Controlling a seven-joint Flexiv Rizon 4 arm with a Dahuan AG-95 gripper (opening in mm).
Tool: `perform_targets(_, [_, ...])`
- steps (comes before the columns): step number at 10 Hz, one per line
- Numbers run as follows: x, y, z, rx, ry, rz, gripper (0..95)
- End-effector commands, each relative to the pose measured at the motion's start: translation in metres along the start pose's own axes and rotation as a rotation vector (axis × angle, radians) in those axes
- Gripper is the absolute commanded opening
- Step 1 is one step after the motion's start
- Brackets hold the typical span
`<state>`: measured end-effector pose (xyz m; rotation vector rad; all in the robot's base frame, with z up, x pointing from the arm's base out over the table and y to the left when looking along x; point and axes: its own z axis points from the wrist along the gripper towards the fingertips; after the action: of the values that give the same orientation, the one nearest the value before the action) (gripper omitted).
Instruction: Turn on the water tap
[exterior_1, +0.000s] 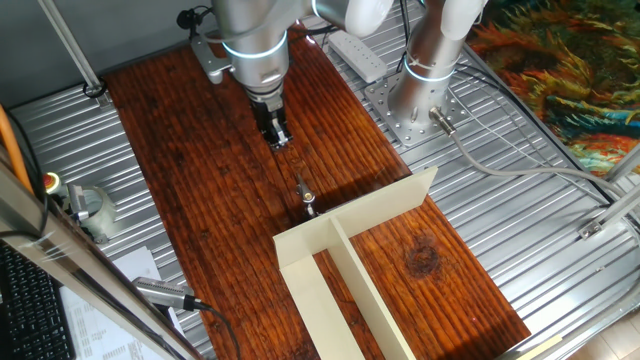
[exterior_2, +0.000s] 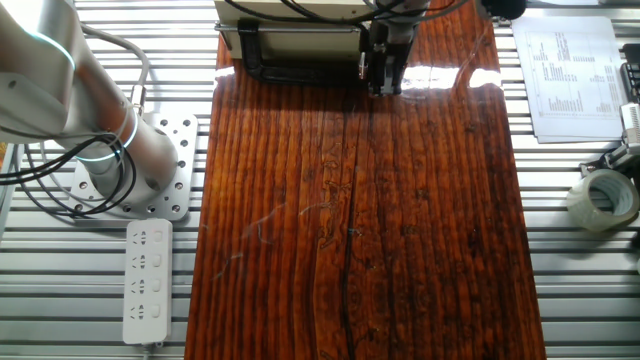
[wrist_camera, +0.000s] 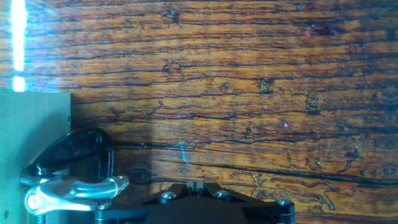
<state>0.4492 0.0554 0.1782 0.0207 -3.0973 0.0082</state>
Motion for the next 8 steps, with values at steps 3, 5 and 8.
perform_targets(3, [0.0006,-0.0001,-0.0003,0.006,-0.009,-0.032,0.0])
perform_targets(5, [0.0006,-0.0001,-0.0003,0.01,0.053,-0.016,0.0])
perform_targets(8, [0.0006,-0.0001,-0.0003,0.012,0.049,0.021,0.0])
